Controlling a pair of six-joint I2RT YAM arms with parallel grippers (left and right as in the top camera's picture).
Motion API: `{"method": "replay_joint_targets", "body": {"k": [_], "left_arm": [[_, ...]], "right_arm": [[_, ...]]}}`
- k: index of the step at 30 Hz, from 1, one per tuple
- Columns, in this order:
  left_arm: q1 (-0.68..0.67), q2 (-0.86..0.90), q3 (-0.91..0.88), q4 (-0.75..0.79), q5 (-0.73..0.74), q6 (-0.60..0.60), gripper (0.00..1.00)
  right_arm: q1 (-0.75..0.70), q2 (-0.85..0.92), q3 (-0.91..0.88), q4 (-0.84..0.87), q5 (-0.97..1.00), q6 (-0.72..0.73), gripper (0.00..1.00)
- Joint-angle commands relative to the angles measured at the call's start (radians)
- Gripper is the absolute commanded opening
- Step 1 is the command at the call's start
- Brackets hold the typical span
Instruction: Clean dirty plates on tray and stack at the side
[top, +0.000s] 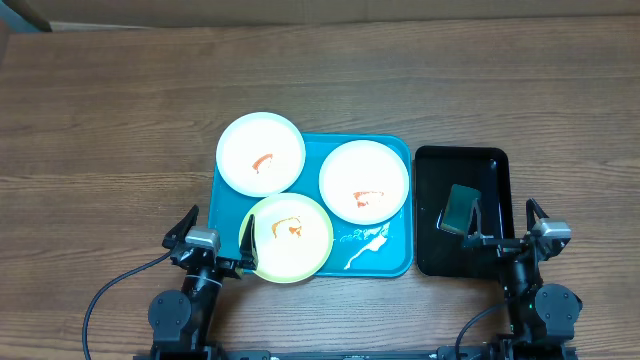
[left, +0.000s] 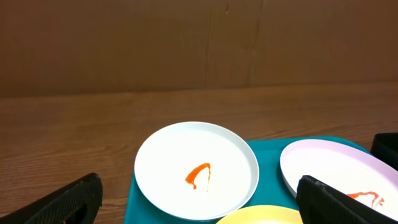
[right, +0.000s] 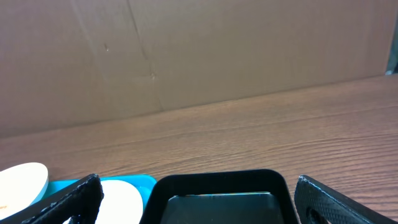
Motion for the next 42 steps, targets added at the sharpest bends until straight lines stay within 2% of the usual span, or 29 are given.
{"method": "replay_joint_targets", "body": {"k": [1,42], "left_arm": [[0.000,-0.010,-0.004,-0.001,-0.010,0.026,1.00],[0.000,-0.010,-0.004,0.002,-0.006,0.007,1.00]], "right_arm": [[-0.005,-0.010,-0.010,0.005,0.000,0.000,1.00],[-0.003,-0.010,-0.010,0.016,-0.001,0.000,1.00]]}}
